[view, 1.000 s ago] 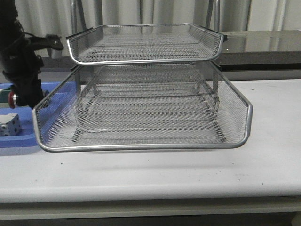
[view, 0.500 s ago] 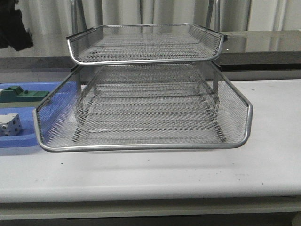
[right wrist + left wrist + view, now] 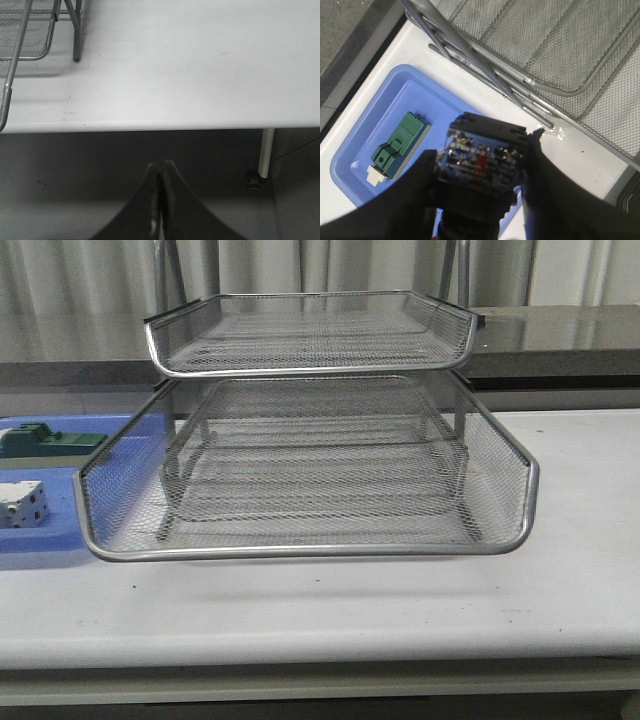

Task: Place button on rack with both arms
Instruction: 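Lift the red push-button and carry it over the pulled-out mesh tray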

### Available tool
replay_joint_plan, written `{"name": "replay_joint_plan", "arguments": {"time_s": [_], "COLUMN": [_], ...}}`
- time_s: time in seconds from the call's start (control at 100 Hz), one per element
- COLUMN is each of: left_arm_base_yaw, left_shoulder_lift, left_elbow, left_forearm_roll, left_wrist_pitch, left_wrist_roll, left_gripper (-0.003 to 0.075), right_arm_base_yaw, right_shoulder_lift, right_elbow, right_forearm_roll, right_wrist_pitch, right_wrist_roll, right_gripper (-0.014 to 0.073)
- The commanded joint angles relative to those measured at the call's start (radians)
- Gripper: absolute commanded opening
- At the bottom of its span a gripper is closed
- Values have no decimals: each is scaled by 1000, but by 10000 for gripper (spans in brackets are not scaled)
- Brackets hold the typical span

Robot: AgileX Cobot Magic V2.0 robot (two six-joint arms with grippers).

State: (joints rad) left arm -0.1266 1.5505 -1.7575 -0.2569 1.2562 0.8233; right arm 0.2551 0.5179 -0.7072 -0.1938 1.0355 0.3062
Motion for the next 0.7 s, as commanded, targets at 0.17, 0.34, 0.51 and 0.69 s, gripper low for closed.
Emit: {"name": "replay_joint_plan", "arguments": {"time_s": [0.17,0.34,0.51,0.69], "left_arm_base_yaw": [-201,-361,-467,-503], "left_shoulder_lift": [-112,-110,-77,7], "left_elbow": [83,164,205,207], "left_forearm_roll": [-43,-43,-43,-43], "left_wrist_pitch": [11,-9,-90,-189], "left_wrist_roll": [-40,-40,-40,-40], "left_gripper": [-20,-20,-20,-20], "right_arm_base_yaw": [1,1,1,1], "right_shoulder_lift": [6,6,6,6], "right_elbow": [-33,-33,-33,-33], "right_forearm_roll": [-28,-28,-28,-28], "right_wrist_pitch": [-48,-48,-48,-48], "right_wrist_roll": [0,0,0,0], "right_gripper": [-71,-71,-71,-71]}}
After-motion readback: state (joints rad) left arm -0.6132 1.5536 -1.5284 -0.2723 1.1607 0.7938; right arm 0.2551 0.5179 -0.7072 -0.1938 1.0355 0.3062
